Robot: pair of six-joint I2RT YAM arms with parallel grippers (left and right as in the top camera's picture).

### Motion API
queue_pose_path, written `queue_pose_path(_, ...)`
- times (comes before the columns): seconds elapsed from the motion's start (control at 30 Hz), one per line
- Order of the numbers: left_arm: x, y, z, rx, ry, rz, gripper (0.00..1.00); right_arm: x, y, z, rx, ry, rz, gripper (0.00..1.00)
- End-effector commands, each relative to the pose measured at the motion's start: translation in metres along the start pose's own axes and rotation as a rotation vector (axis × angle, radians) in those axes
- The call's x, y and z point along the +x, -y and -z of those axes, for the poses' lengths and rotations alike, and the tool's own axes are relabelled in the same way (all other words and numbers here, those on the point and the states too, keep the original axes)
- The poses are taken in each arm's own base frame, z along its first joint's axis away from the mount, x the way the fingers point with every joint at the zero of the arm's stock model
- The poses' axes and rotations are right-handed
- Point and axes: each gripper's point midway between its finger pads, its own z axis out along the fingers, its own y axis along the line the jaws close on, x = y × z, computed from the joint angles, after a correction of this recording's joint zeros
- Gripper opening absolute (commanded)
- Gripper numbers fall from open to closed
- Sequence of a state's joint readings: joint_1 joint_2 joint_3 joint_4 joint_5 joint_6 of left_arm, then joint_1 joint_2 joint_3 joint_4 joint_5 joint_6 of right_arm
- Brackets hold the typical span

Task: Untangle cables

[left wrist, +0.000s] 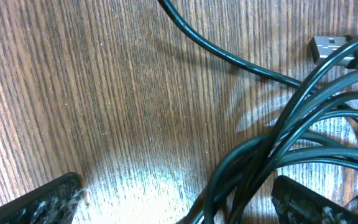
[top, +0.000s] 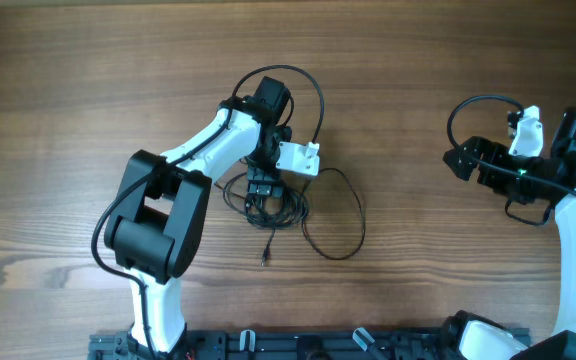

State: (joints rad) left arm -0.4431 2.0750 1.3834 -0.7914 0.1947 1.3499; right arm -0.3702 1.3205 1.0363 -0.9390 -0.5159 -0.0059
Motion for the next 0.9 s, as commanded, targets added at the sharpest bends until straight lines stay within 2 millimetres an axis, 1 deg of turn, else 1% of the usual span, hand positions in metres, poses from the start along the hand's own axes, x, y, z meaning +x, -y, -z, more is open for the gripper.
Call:
queue_pose_path(0.0,0.039,0.03,-0.054,0.127,-0.13,0.034,1.0,0.002,0.003,-0.003,0.001,-0.011,0.01,1.0)
queue_pose_path(0.1,0.039,0.032,-0.053,0.132,-0.132,0.035,0.93,0.002,0.003,-0.003,0.004,-0.011,0.01,1.0)
queue_pose_path(0.3,0.042,0.042,-0.051,0.176,-0.145,0.042,0.91,0.002,0.003,-0.003,0.004,-0.011,0.011,1.0)
queue_pose_path(0.37,0.042,0.044,-0.051,0.182,-0.147,0.043,0.88,0.002,0.003,-0.003,0.004,-0.01,0.011,1.0)
queue_pose_path(0.47,0.042,0.045,-0.051,0.185,-0.148,0.043,0.77,0.002,0.003,-0.003,0.004,-0.01,0.011,1.0)
queue_pose_path(0.6,0.042,0.044,-0.051,0.184,-0.147,0.042,0.7,0.002,0.003,-0.003,0.004,-0.011,0.011,1.0)
queue_pose_path(0.73,0.042,0.043,-0.051,0.18,-0.145,0.033,0.58,0.002,0.003,-0.003,0.004,-0.011,0.011,1.0)
queue_pose_path(0.83,0.041,0.041,-0.052,0.172,-0.142,0.03,0.53,0.002,0.003,-0.003,0.004,-0.011,0.011,1.0)
queue_pose_path(0.87,0.041,0.041,-0.052,0.171,-0.142,0.03,0.46,0.002,0.003,-0.003,0.004,-0.011,0.011,0.99)
